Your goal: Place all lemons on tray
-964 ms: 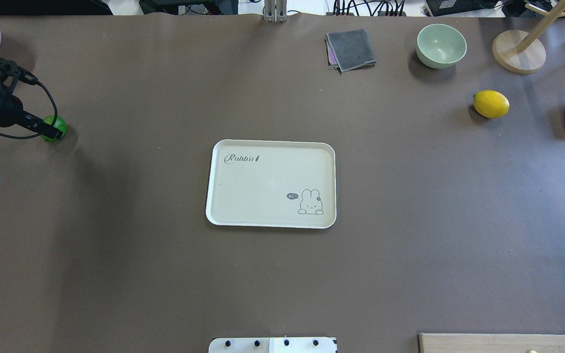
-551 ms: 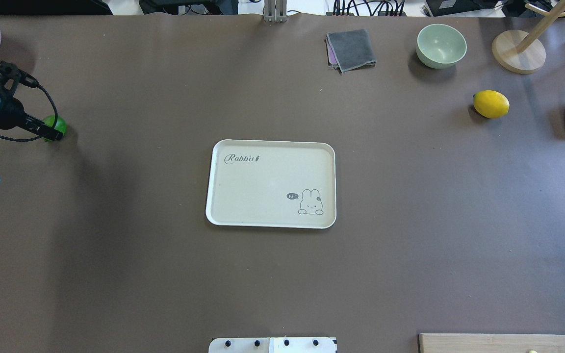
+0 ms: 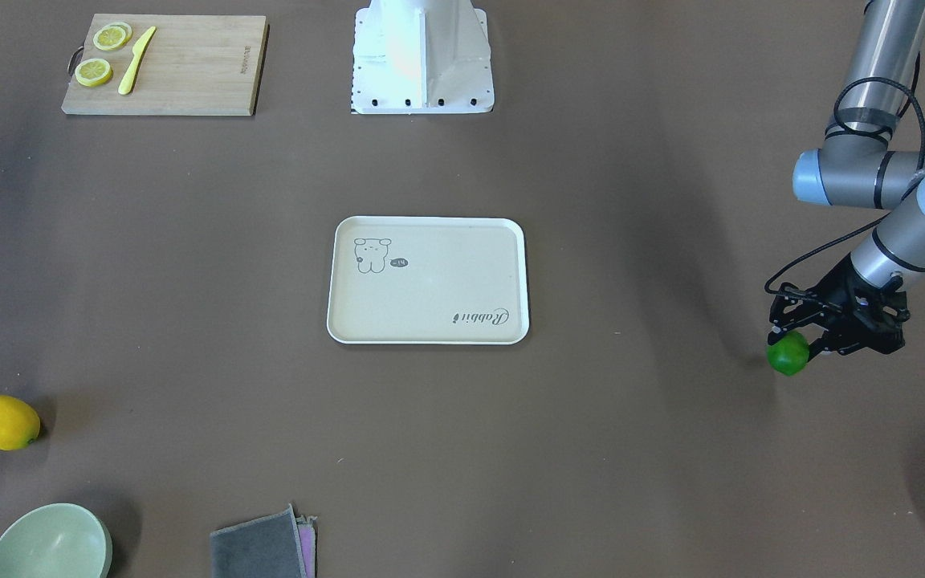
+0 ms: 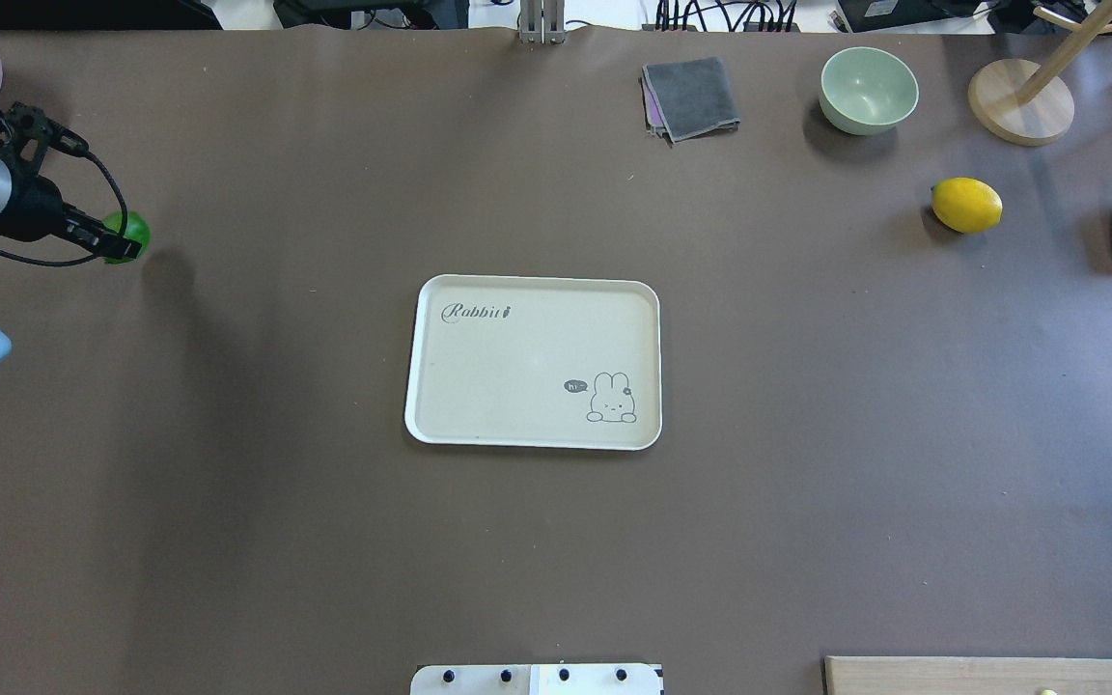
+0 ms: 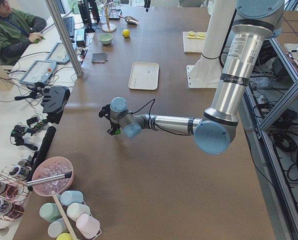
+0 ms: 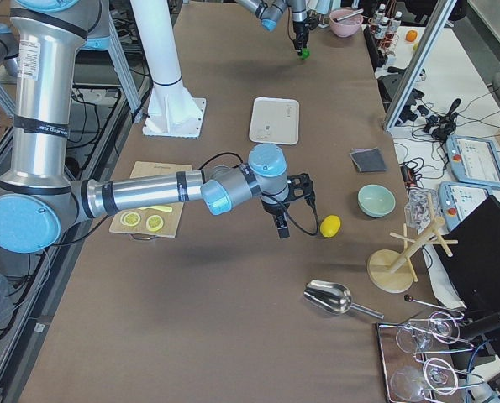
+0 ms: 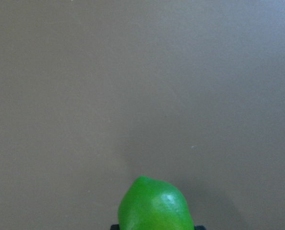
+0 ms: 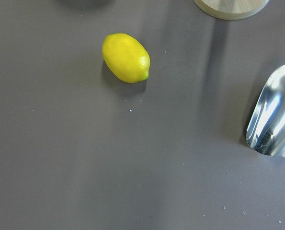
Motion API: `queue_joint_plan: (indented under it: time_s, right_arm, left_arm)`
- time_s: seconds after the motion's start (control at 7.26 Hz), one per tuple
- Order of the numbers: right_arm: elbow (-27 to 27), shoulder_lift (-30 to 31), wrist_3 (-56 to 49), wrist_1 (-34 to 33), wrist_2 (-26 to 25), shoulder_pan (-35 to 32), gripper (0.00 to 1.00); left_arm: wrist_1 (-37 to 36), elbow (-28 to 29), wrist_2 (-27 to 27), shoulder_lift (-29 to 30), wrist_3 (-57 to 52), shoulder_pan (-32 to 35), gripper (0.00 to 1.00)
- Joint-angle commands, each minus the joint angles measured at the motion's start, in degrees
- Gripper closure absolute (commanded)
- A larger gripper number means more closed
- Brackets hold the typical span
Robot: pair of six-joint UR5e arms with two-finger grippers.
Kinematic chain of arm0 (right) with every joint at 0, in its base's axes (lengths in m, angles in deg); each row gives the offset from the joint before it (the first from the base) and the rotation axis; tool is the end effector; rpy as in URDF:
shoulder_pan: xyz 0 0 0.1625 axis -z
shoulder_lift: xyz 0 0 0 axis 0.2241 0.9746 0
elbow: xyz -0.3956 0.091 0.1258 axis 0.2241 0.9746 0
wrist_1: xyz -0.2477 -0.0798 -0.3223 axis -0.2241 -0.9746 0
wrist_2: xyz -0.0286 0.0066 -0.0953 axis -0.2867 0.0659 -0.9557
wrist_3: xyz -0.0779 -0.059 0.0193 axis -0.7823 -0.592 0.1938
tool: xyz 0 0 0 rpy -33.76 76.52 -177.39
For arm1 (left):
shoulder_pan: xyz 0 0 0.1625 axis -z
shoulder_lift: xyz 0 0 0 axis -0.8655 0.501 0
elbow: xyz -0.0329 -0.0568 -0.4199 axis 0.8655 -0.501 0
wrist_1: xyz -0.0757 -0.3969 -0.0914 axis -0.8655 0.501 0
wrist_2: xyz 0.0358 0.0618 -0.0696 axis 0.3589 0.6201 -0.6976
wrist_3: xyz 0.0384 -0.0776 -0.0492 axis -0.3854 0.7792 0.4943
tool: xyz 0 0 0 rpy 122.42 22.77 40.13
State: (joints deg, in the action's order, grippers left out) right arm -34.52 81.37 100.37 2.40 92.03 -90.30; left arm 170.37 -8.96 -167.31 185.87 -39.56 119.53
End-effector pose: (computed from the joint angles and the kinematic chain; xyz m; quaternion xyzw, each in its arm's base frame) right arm -0.0344 -0.4502 0.5417 0.1336 -0.4024 -0.0655 0.9033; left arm 0.2506 -0.5812 0.5423 0.2374 0.4160 0.1733 0.8605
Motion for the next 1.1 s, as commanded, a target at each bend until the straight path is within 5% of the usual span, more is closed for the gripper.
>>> queue_joint_plan:
  time_s: [0.0, 0.28, 0.69, 0.96]
  right_arm:
    - [0.0, 0.0, 0.0, 0.0, 0.0, 0.0, 0.00]
    - [0.0, 0.0, 0.0, 0.0, 0.0, 0.0, 0.00]
    - [0.0, 0.0, 0.0, 0.0, 0.1, 0.0, 0.00]
    - [0.0, 0.0, 0.0, 0.0, 0.1, 0.0, 0.00]
  left_arm:
    - [5.3, -4.5, -0.1, 1.9, 15.8, -0.3, 1.00]
    - [13.2, -4.3, 0.8, 5.3, 29.5, -8.6, 1.00]
    - [12.7, -4.4, 21.4, 14.6, 42.6, -24.8, 1.00]
    - [12.5, -4.4, 24.6, 16.2, 44.5, -27.5, 1.00]
